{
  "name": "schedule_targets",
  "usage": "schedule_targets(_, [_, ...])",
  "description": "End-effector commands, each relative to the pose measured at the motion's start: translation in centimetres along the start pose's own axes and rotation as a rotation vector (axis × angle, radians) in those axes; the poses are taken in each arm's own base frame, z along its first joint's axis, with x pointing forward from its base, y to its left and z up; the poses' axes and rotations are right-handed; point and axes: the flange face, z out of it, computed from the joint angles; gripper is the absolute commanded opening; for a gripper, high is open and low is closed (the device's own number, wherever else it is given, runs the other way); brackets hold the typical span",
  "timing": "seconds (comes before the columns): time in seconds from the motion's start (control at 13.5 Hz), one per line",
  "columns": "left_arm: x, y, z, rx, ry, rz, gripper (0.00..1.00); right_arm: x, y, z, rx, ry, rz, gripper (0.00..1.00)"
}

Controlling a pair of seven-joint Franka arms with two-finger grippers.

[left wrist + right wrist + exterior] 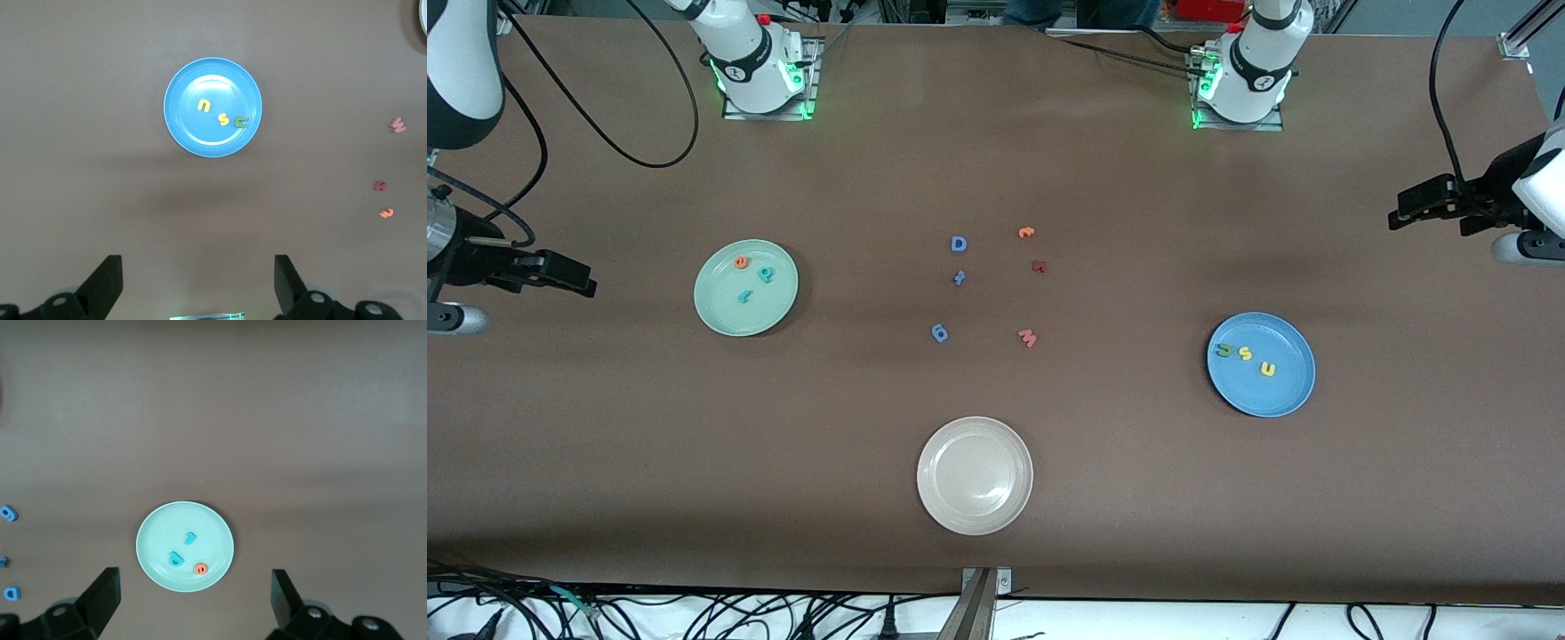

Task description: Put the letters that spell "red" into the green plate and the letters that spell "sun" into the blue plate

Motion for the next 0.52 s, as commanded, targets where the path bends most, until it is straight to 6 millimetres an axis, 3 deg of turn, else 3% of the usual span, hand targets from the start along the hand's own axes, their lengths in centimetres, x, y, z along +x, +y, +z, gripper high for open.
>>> schedule_targets(0.0, [0.0, 0.1, -0.5, -0.025, -0.001, 0.017, 1.0, -1.1, 0.0, -0.9, 0.0, -0.026, 0.0, 1.0])
schedule_targets(0.44, [0.1, 0.1, -0.5, -0.023, 0.0, 0.017, 1.0, -1.7, 1.0, -1.0, 0.001, -0.037, -0.031, 1.0])
